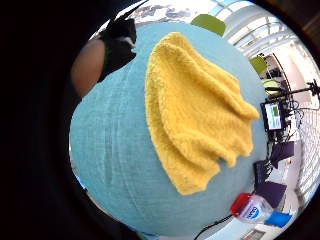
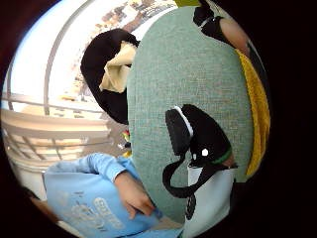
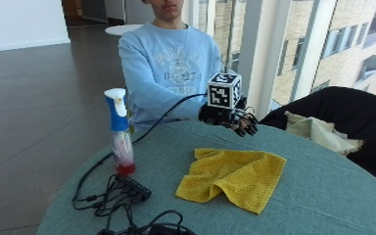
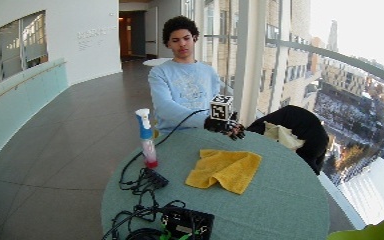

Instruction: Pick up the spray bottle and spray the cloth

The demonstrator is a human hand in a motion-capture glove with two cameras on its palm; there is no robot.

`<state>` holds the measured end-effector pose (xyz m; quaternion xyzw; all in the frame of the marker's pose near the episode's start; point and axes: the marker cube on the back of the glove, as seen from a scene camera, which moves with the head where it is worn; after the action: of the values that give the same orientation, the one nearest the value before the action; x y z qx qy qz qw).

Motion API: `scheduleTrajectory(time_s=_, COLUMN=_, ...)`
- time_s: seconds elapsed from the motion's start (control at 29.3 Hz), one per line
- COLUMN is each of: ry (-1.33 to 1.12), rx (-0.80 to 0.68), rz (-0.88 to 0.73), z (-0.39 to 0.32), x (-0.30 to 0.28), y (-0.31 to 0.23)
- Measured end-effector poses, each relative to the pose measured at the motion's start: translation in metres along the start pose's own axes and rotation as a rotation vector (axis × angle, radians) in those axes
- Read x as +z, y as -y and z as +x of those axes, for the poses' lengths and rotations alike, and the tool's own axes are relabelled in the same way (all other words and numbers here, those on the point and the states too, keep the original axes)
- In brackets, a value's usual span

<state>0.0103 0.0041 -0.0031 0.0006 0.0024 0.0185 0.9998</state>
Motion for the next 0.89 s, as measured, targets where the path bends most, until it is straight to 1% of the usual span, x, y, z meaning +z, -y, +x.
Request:
scheduleTrajectory(time_s=0.2, ry=-0.040, rx=-0.007, rz=0.017, z=0.006, x=-0.009, y=-0.018)
scheduleTrajectory(time_s=0.41, ry=-0.029, rx=-0.026, rz=0.100, z=0.011, x=-0.032, y=-0.077)
scheduleTrajectory(time_s=0.65, ry=0.007, rx=0.075, rz=0.212, z=0.043, x=-0.063, y=-0.159)
scheduleTrajectory(time_s=0.89, ry=0.079, rx=0.210, rz=0.288, z=0.078, x=-0.070, y=-0.227)
